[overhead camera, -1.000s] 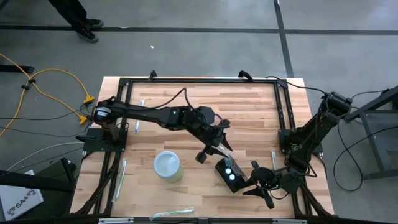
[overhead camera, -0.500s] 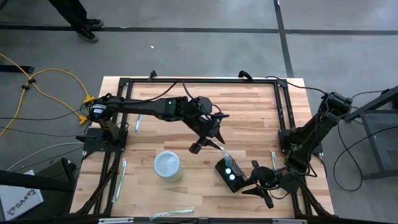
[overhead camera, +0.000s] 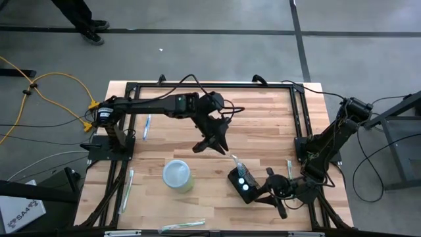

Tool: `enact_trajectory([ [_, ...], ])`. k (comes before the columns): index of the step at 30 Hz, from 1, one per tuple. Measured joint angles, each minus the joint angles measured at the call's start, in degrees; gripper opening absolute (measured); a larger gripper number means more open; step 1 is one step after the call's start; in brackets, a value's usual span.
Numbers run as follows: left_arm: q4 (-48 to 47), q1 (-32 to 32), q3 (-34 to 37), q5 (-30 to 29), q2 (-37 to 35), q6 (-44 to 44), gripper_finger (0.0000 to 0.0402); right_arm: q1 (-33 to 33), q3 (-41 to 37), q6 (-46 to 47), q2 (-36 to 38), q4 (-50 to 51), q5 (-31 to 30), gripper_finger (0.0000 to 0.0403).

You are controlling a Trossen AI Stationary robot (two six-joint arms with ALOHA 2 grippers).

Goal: Pick & Place toothbrushing station
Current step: Put the blue toothbrush into the black mesh organizer

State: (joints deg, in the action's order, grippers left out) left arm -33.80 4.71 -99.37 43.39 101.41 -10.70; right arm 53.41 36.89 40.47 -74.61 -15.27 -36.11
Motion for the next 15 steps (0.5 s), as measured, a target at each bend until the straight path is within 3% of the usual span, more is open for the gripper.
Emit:
enact_trajectory([
  [7, 0.2, 1.8, 0.0, 0.4, 0.0, 7.6, 0.008, -1.3, 0.0, -1.3, 0.0, 0.0, 0.1, 0.0113],
  [15, 0.4, 3.5, 0.0, 2.5, 0.0, 7.9, 0.008, -1.7, 0.0, -3.1, 0.0, 0.0, 0.2, 0.0113],
])
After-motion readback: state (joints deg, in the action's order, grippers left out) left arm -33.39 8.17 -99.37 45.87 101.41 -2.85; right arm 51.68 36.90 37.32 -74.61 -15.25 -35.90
